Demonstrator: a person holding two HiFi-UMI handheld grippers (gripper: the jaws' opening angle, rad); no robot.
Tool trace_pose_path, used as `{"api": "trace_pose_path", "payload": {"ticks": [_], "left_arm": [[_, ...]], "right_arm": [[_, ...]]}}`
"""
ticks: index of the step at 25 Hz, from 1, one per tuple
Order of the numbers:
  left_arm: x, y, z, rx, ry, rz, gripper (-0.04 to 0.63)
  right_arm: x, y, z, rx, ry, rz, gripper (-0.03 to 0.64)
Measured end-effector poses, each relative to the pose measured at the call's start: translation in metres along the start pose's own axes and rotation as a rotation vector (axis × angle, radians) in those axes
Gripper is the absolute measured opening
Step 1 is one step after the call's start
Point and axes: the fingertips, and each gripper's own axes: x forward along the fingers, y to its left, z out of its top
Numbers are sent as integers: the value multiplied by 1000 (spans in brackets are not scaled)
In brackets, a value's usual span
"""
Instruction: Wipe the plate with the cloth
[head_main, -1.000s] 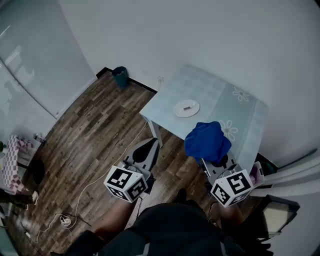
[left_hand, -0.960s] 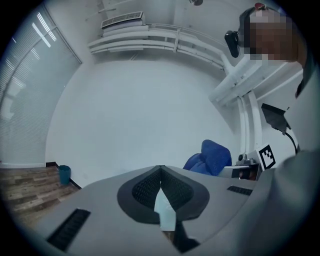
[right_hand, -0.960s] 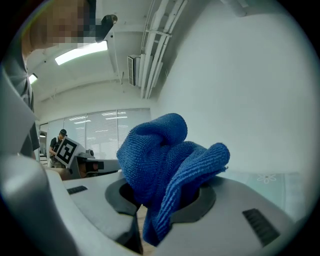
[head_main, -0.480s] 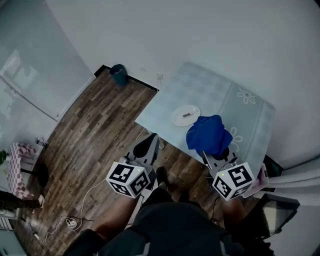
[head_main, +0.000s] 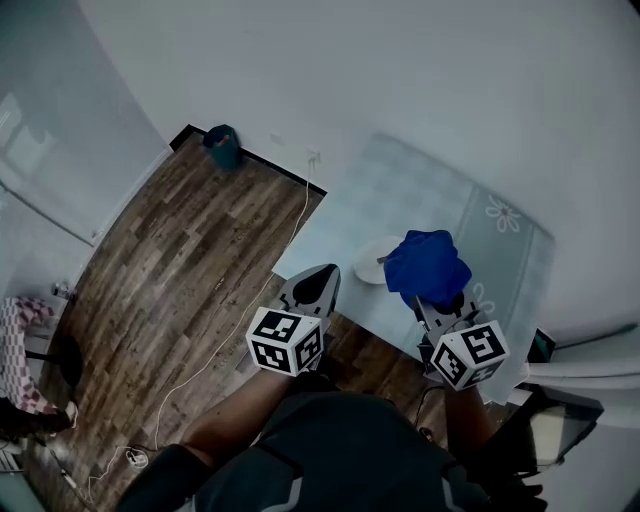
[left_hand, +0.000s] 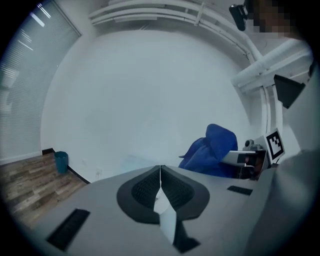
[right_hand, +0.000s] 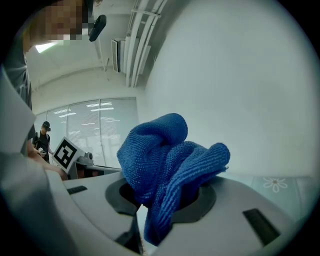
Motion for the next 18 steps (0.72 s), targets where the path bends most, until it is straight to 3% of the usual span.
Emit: {"api": "trace_pose_path", "payload": {"ticks": [9,14,18], "left_arm": [[71,55,-69,-85,202,-64,12],[109,65,-122,-145,347,-31,39],[140,74,-150,-137,425,2,84]], "right_arm": [[95,-13,-45,-3,135,10,129],[131,-22,-93,-7,259,78,129],[158,-42,-131,-1,345,105,129]]}}
